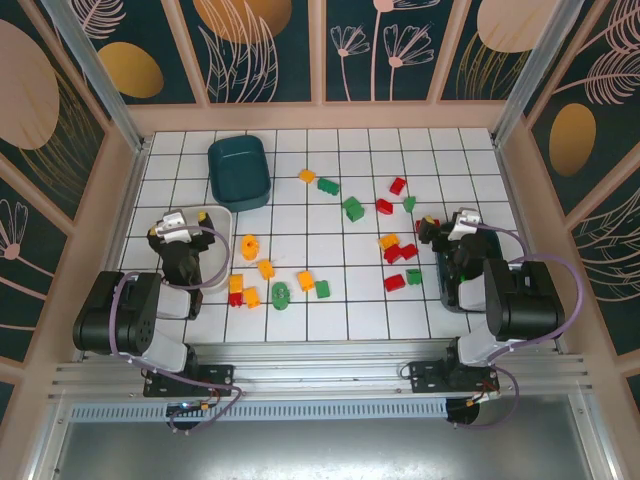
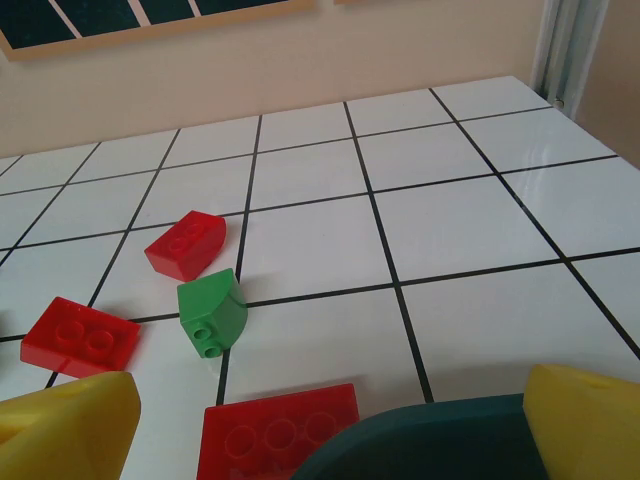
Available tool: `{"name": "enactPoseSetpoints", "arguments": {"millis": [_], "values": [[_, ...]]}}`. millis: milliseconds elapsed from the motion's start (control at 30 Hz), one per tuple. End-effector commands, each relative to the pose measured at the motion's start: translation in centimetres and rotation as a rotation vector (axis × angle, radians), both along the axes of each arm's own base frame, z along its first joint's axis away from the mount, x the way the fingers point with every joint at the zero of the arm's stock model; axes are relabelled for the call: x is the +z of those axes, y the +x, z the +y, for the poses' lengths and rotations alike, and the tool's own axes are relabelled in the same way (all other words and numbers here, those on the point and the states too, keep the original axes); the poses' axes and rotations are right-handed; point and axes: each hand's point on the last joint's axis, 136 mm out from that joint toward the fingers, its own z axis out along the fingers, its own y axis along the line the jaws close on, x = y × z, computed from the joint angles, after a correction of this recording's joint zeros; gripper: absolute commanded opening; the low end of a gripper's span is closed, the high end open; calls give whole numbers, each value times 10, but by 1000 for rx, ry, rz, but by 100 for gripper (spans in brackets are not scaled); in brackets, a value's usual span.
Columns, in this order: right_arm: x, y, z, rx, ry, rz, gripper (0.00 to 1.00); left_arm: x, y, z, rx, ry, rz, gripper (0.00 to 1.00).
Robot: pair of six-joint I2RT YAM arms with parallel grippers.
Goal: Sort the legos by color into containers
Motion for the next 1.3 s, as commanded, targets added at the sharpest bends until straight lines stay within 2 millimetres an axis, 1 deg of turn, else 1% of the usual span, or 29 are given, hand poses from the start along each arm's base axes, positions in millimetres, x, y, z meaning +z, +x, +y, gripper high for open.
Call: {"name": "enactPoseSetpoints", "arguments": {"millis": [0, 1100, 1200, 1267], "values": [[16, 5, 1, 2, -2, -55, 99, 5, 3, 0, -7, -7, -19, 99], [16, 5, 1, 2, -1, -55, 99, 6, 2, 0, -8, -8, -21, 99], [17, 5, 0, -3, -3, -60, 99, 16, 6, 2, 5, -6, -17, 99], [19, 8, -2, -32, -8, -44, 99, 22, 16, 4, 21, -9, 40, 99]]}}
